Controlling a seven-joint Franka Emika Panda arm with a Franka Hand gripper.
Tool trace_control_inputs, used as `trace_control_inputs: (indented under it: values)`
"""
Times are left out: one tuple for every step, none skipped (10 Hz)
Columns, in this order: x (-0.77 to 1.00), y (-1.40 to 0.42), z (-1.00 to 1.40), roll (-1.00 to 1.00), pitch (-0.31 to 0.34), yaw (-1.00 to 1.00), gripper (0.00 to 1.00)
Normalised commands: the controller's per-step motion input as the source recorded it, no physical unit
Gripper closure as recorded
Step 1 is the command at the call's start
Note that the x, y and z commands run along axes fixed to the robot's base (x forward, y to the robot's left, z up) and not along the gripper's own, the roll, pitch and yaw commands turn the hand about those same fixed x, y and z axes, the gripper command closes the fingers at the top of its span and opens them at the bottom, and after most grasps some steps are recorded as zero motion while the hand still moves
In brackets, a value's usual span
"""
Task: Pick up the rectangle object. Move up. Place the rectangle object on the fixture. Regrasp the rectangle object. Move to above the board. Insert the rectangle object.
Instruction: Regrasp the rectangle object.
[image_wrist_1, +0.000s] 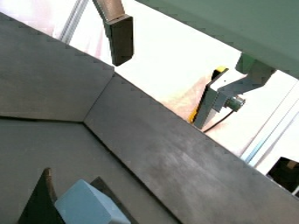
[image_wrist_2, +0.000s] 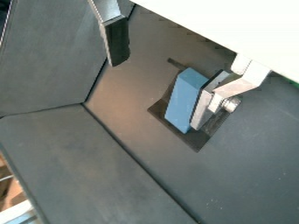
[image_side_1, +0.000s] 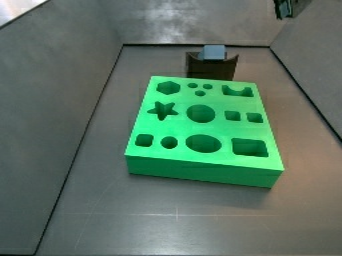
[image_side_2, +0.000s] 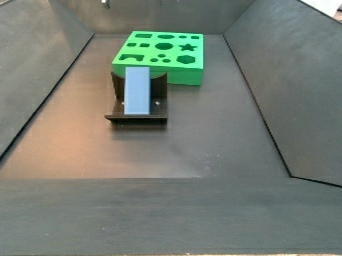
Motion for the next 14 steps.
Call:
trace_control_inputs:
  values:
    - [0.09, -0.03, -0.01, 0.21, 0.072, 0.20, 0.00]
    - [0.04, 0.07, -1.00, 0.22, 0.101, 0.22, 0.00]
    - [0.04, 0.07, -1.00, 0.21, 0.077, 0.22, 0.00]
    - [0.05, 0.06, -1.00, 0.20, 0.042, 0.21, 0.00]
    - [0.07, 0.05, -1.00, 0.17, 0.007, 0.19, 0.00]
    - [0.08, 0.05, -1.00, 0.14, -0.017, 0.17, 0.00]
    - [0.09, 0.04, -1.00, 0.12, -0.045, 0.14, 0.00]
    - [0.10, 0.04, -1.00, 0.11, -0.065, 0.12, 0.00]
    - [0.10, 0.03, -1.00, 0.10, -0.074, 0.10, 0.00]
    - [0.11, 0.03, -1.00, 0.09, -0.087, 0.07, 0.00]
    - [0.12, 0.02, -1.00, 0.08, -0.089, 0.05, 0.00]
    - [0.12, 0.02, -0.93, 0.08, -0.081, 0.02, 0.00]
    - [0.11, 0.01, -0.83, 0.08, -0.079, 0.01, 0.00]
    - [0.09, 0.01, -0.64, 0.07, -0.062, 0.00, 0.00]
